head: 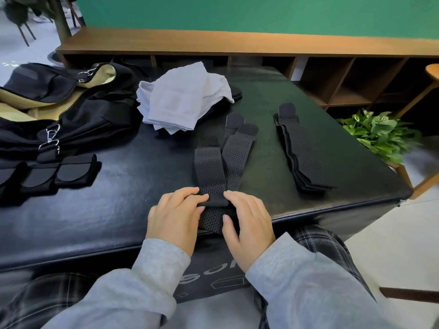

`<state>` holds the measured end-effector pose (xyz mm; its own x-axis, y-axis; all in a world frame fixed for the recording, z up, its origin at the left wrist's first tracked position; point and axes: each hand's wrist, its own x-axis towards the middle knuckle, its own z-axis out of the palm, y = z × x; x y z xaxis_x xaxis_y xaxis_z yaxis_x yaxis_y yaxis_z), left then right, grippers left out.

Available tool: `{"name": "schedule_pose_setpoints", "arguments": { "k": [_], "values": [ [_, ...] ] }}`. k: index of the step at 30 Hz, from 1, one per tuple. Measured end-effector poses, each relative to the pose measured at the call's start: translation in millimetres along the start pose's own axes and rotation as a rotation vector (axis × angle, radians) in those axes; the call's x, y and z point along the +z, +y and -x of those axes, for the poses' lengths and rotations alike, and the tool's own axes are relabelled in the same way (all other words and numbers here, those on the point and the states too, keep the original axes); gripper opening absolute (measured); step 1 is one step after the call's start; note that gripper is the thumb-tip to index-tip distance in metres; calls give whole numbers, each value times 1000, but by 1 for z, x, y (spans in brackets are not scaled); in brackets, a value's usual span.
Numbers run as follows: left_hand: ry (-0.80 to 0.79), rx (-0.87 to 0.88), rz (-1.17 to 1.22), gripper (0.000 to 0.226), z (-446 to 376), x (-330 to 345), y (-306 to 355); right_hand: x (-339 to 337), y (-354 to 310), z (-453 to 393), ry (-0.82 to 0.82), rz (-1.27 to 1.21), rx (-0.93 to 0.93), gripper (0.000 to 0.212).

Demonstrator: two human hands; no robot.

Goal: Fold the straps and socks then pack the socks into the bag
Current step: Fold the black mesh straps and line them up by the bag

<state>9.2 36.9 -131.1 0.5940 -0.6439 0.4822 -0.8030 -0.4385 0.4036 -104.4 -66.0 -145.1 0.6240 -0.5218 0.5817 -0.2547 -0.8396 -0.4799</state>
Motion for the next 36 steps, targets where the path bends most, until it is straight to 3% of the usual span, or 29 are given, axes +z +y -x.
{"name": "schedule_pose_setpoints", "arguments": {
  "k": [7, 12, 17, 22, 30, 36],
  "values": [
    [-83, -77, 394, 23, 3, -14, -6, -1, 0, 0, -22, -26, 31, 49],
    [-97, -46, 540, 23, 10, -24, -4, -3, 0, 0, -38, -11, -3, 48],
    [-44, -178, 862, 19, 12, -33, 10, -2, 1, 1, -34, -8, -17, 43],
    [96, -248, 1007, 14, 8, -37, 10, -3, 1, 1, -44, -4, 4, 42],
    [177, -237, 937, 45, 3, -45, -2, -4, 0, 2, -53, -15, 30, 32],
    [144, -296, 876, 39, 4, -41, -4, -3, 2, 1, -40, -12, -1, 26]
  ]
}}
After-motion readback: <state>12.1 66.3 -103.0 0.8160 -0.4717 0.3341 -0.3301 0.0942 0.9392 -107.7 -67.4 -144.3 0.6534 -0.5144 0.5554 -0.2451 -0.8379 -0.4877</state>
